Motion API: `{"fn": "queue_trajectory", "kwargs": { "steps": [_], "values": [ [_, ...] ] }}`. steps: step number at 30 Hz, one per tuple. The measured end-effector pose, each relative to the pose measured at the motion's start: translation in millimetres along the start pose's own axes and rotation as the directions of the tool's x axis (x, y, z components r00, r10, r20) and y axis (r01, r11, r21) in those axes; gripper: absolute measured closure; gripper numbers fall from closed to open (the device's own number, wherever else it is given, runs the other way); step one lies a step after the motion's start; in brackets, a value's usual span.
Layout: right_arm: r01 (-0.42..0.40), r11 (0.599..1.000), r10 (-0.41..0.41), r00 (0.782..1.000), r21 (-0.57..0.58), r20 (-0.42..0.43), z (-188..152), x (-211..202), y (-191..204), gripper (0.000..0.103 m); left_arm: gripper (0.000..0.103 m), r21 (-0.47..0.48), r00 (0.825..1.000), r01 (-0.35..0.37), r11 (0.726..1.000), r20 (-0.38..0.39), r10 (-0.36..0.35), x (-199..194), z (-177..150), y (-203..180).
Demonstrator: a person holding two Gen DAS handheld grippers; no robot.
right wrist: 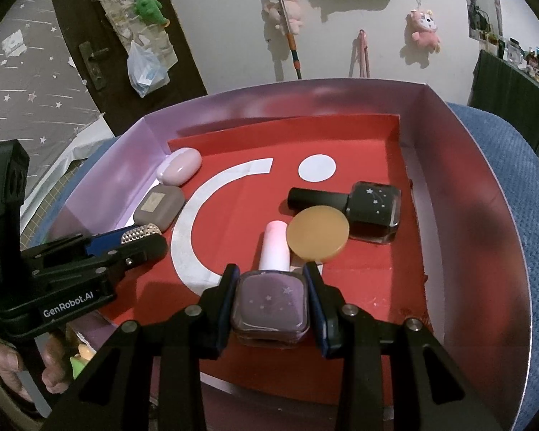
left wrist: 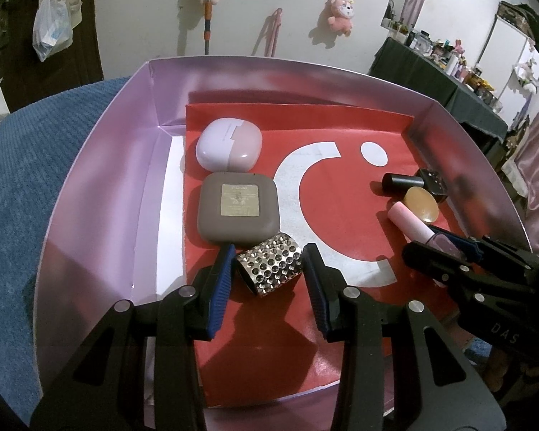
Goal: Organize rigid objects
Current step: 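Carry the nail polish bottle and studded cylinder over the red box with both tools, then lower and release the nail polish and studded cylinder into the box with both tools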
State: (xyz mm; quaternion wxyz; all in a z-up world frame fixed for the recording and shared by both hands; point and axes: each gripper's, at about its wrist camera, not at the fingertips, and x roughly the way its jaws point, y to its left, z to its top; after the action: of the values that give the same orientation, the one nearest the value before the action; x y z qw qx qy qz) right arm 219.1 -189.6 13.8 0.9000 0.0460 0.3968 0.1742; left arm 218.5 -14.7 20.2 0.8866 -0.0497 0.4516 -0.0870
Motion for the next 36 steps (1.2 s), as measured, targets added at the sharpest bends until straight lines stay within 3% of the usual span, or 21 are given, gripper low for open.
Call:
{"fn": "queue_trajectory", "kwargs": {
  "steps": [8,12,23,36],
  "values": [
    [0.001,1.000,-0.001,1.000,-0.005,0.003,-0.2,0.4,-1.2,0.062,0.065,0.006,1.000,-0.006,1.000,-0.002,0.006,0.8,-0.7,-0.7],
    [0.004,1.000,-0.004,1.000,-0.003,0.006,0.5,-1.4,-0.4,0.050,0.045,-0.007,1.000,-0.003,1.000,-0.004,0.003,-1.4,-0.3,1.0],
    [0.013,1.000,-0.013,0.999,-0.006,0.036,0.3,-12.6,1.5,0.037,0.044,0.025,0.999,-0.037,0.999,0.016,0.036,-9.0,-1.8,-4.5],
    [0.008,1.000,-0.006,0.995,-0.018,0.096,-2.6,-39.6,10.7,0.020,0.036,0.058,0.996,-0.072,0.996,0.053,0.069,-29.2,-6.5,-12.5]
  ]
}}
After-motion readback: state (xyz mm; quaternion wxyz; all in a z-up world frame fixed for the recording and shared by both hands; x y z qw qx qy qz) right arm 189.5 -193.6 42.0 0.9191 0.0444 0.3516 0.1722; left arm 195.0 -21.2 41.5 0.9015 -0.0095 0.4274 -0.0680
